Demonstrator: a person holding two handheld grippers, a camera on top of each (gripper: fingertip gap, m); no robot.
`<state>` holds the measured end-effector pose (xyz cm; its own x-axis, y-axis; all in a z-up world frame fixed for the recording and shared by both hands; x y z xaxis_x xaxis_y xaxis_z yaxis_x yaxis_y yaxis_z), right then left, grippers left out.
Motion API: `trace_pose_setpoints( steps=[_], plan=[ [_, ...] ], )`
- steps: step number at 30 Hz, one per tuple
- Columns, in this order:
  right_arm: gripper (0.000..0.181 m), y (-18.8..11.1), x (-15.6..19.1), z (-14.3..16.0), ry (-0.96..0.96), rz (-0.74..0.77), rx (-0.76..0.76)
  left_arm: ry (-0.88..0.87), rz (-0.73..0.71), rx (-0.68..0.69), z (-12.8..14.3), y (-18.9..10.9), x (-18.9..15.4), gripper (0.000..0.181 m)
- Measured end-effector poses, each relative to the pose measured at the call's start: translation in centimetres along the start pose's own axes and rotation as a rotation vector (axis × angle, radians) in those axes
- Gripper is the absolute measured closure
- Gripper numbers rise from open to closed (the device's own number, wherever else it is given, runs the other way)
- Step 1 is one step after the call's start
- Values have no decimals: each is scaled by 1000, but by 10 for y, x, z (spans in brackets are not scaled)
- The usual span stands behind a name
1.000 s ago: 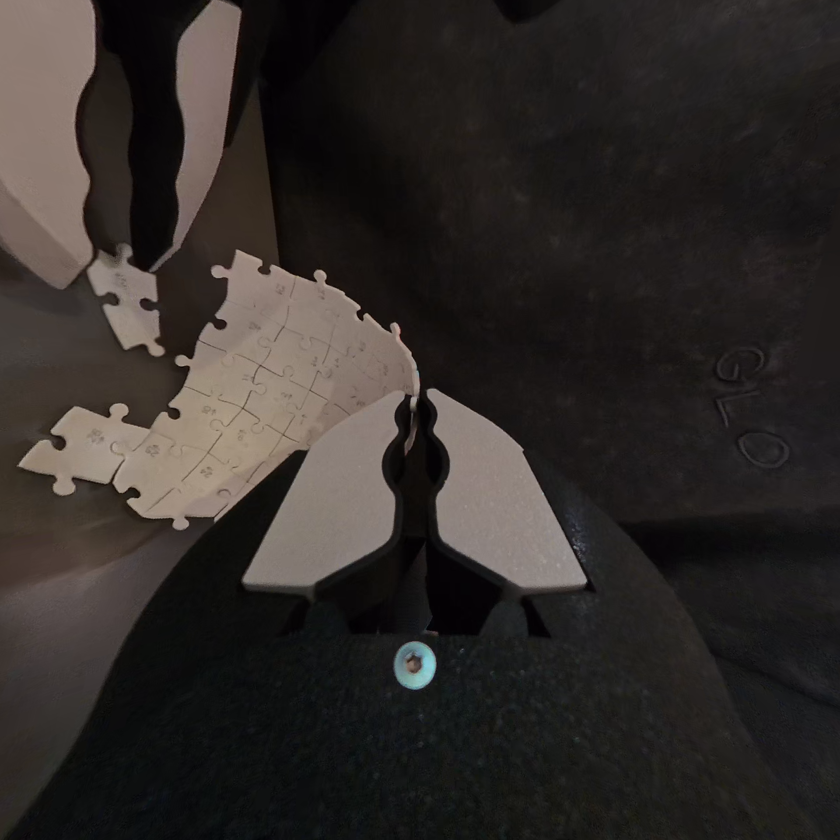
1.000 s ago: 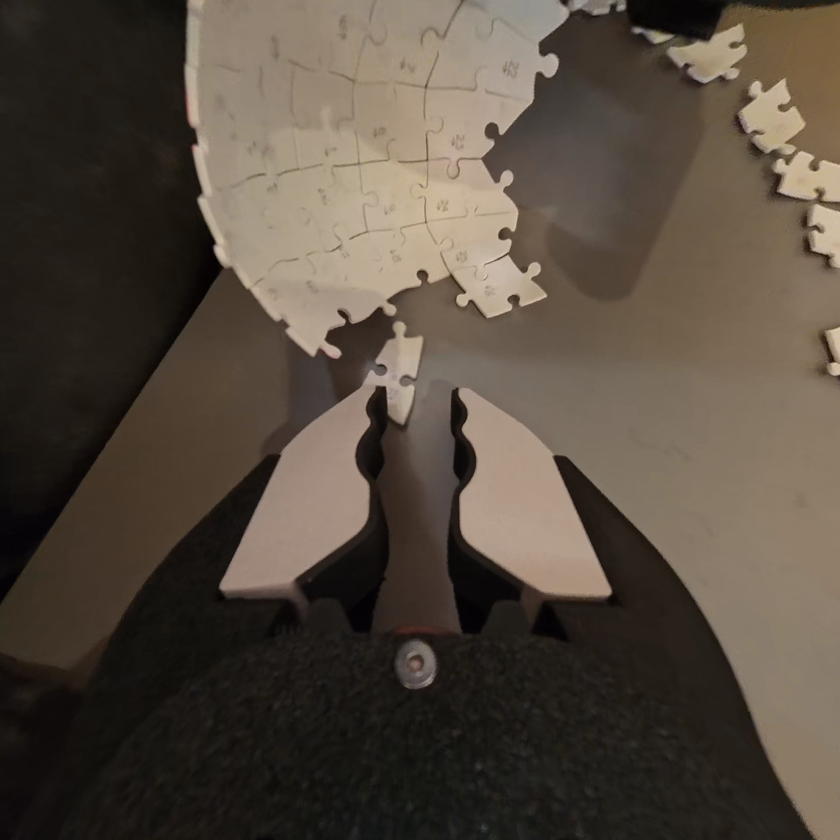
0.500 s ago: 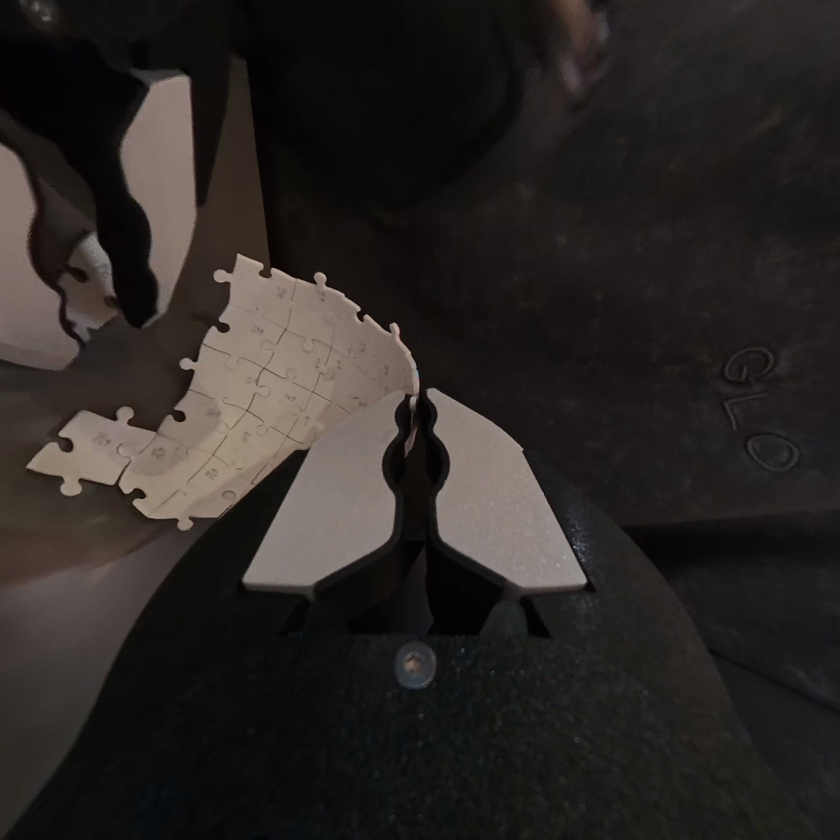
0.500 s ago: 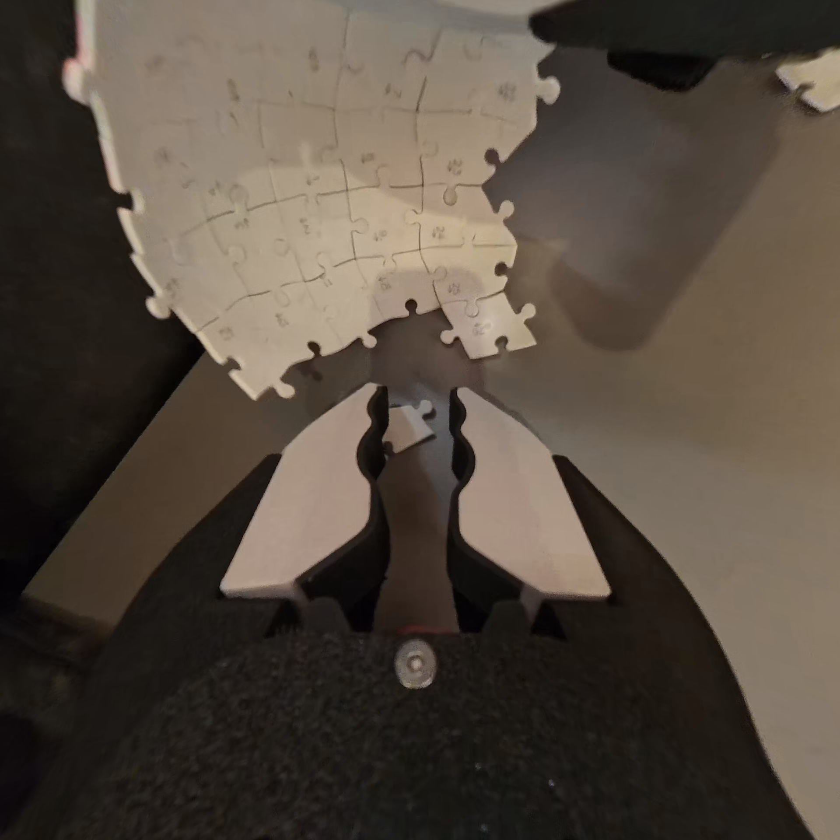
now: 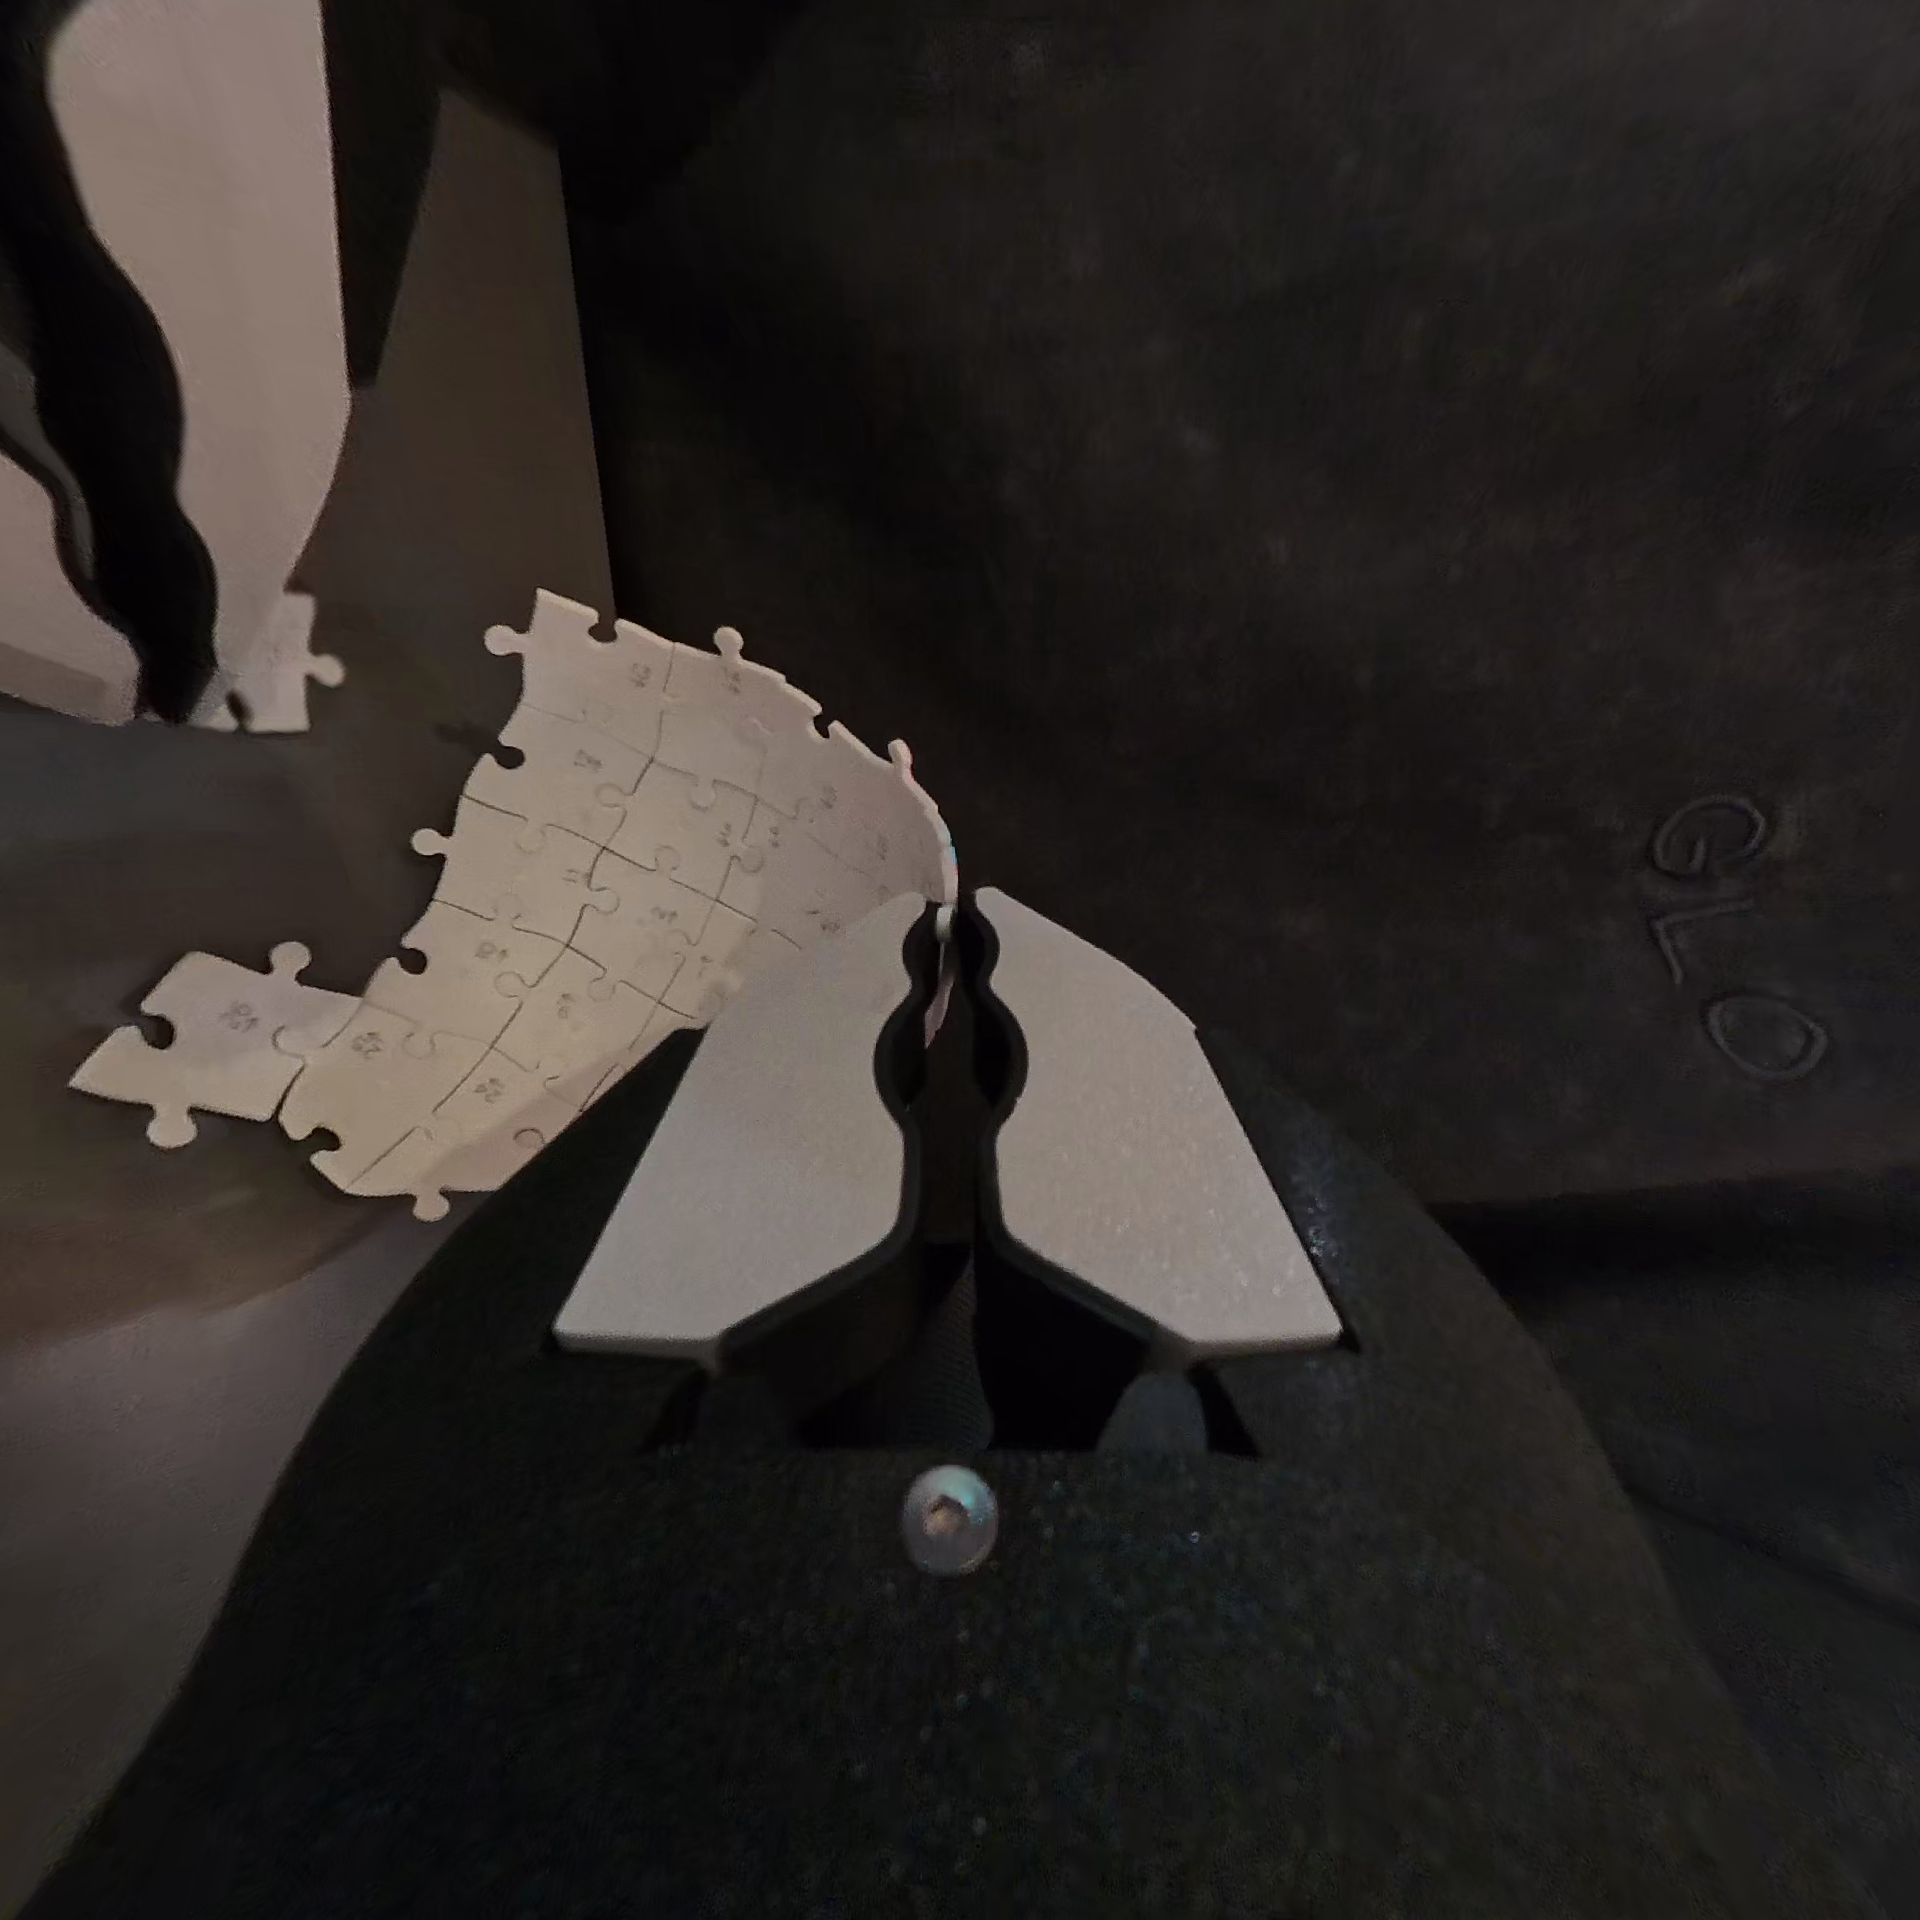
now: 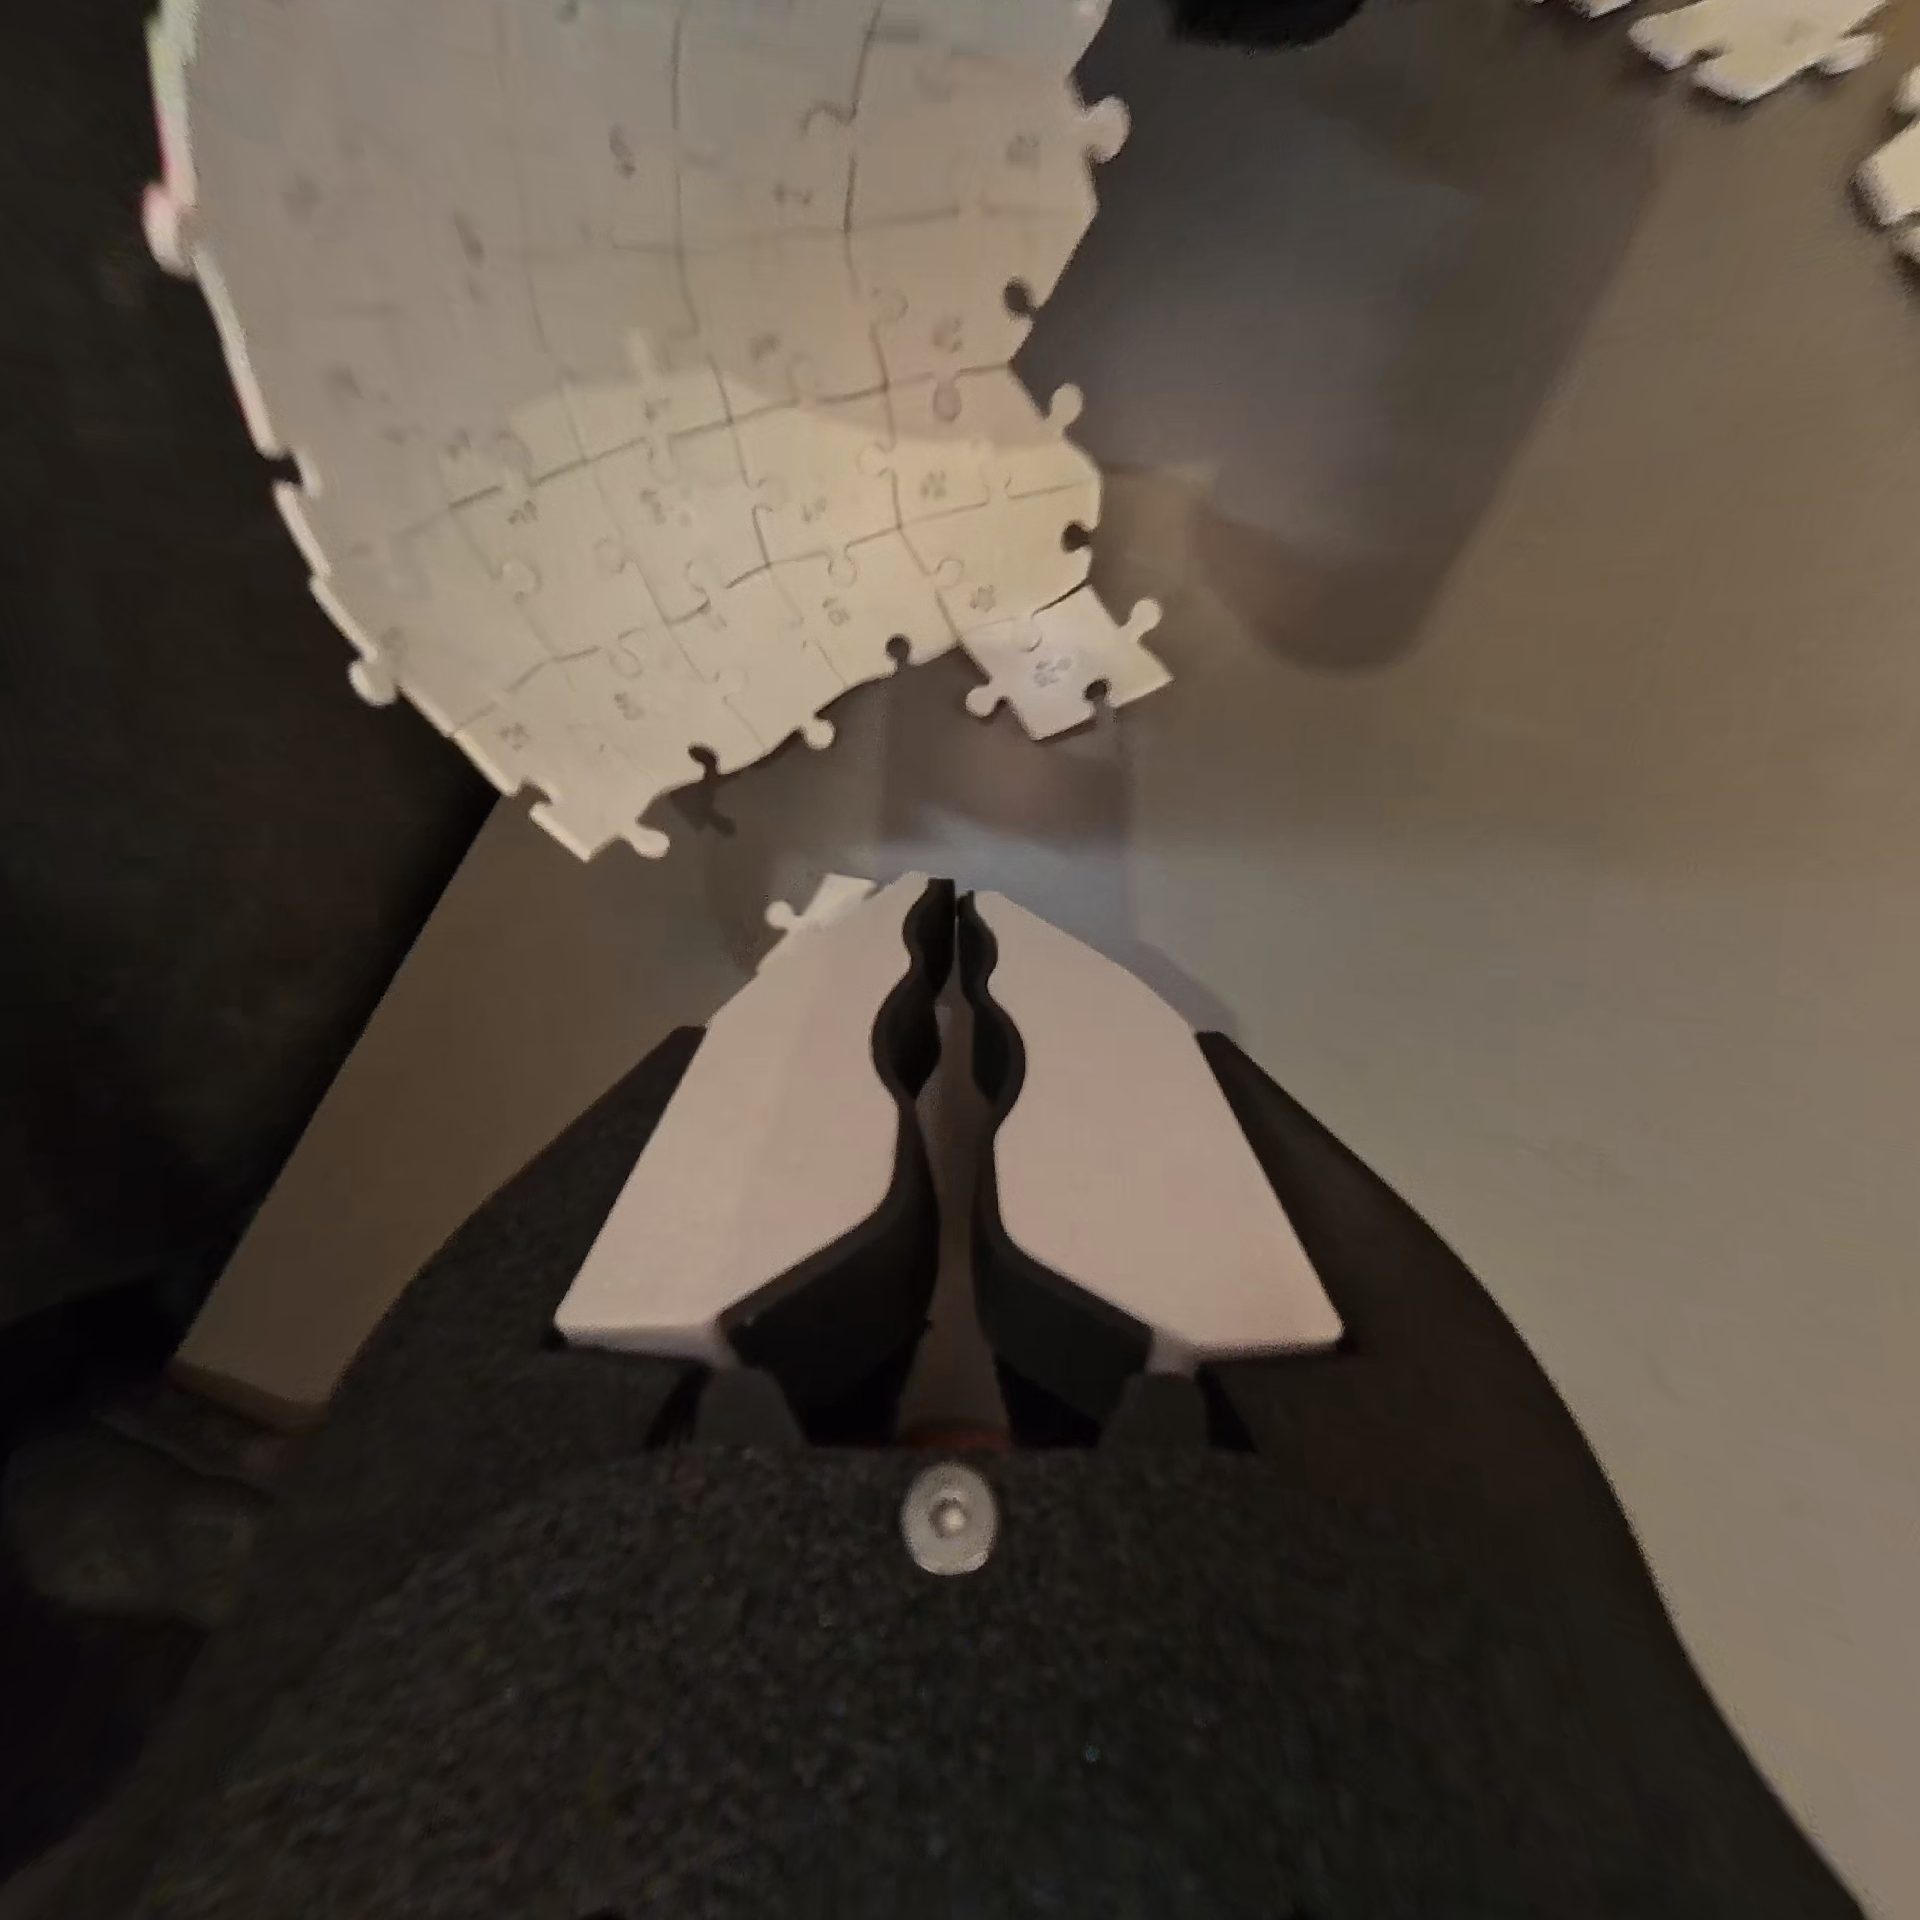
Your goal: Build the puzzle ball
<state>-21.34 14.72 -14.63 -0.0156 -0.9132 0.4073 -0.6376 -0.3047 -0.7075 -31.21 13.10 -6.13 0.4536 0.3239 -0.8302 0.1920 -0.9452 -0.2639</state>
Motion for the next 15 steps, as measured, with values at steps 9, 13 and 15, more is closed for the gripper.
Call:
trace_pose_setpoints(
  steps=[9, 13, 15],
  plan=[
    [180, -14, -6, -23, 295, 62, -311, 2, -17, -31, -2, 0, 2, 179],
    [180, 5, -3, -20, 428, 157, -314, 0, -24, -39, -2, 0, 2, 178],
    [180, 11, 0, -17, 440, 177, -304, -4, -24, -42, -3, 1, 3, 178]
  ],
)
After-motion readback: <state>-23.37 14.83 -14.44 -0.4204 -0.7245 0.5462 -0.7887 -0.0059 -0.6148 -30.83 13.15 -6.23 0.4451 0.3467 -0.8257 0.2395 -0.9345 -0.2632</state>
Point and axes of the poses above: each gripper's, where its closed fingertips meet, y out along the fingers, z out of its underside, x = y × z across the jaws, the point moved 5 cm from there along -y, back along the fingers, and after that the axes turned 15 degrees about y, right-handed, at the moved point
